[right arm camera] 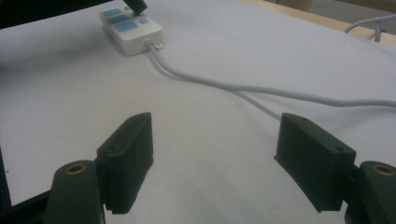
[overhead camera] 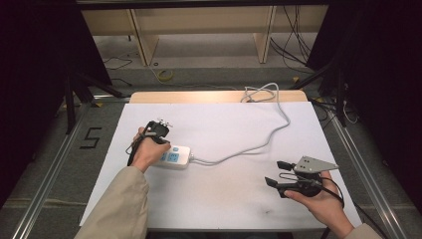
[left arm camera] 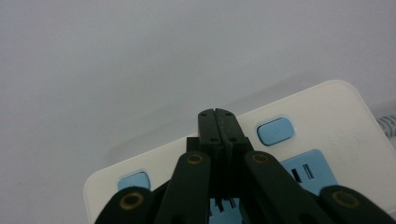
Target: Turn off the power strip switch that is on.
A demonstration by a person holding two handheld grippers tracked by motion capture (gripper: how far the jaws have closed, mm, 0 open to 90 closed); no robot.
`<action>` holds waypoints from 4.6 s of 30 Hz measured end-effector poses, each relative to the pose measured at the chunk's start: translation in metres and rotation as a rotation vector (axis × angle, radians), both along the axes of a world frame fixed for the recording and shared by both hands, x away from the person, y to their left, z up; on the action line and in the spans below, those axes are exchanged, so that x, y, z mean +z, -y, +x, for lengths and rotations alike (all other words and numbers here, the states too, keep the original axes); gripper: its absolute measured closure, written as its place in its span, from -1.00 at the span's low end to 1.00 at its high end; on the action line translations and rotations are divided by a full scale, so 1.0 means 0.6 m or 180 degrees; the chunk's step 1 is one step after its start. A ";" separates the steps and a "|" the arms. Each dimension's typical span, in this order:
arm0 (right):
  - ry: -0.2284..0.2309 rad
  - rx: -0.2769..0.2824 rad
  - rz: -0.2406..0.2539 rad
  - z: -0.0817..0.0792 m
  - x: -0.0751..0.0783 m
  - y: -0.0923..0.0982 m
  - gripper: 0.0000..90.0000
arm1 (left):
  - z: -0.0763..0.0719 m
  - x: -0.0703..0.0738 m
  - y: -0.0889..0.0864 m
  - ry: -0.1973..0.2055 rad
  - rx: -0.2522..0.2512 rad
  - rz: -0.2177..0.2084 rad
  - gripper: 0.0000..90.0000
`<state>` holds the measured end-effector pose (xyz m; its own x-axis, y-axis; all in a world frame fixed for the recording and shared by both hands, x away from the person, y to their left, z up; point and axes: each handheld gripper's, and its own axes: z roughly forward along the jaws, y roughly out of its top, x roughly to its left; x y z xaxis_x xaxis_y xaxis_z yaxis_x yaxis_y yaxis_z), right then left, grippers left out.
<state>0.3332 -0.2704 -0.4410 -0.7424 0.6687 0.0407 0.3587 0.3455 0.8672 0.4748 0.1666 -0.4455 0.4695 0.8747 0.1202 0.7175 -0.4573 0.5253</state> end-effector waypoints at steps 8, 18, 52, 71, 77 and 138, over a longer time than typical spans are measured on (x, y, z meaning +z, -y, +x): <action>0.0004 0.0002 -0.0001 0.000 0.001 0.000 -0.38 | -0.001 0.003 -0.004 0.0004 0.0001 0.0000 1.00; 0.0004 0.0002 0.0001 0.000 0.001 0.000 -0.38 | -0.008 0.017 -0.010 0.0155 0.0008 -0.0129 1.00; -0.0001 0.0006 0.0003 0.000 0.001 0.000 -0.38 | -0.036 0.053 -0.026 0.0556 -0.0135 -0.0465 0.99; 0.0004 0.0012 0.0008 0.001 0.001 0.000 -0.38 | -0.055 0.069 -0.022 0.0726 -0.0231 -0.0677 0.62; 0.0003 0.0008 0.0010 0.001 0.001 0.000 -0.38 | -0.058 0.072 -0.023 0.0778 -0.0266 -0.0815 0.36; -0.0015 0.0012 0.0008 0.005 0.000 0.001 -0.39 | -0.213 0.016 -0.033 0.1125 -0.0807 -0.1013 -0.63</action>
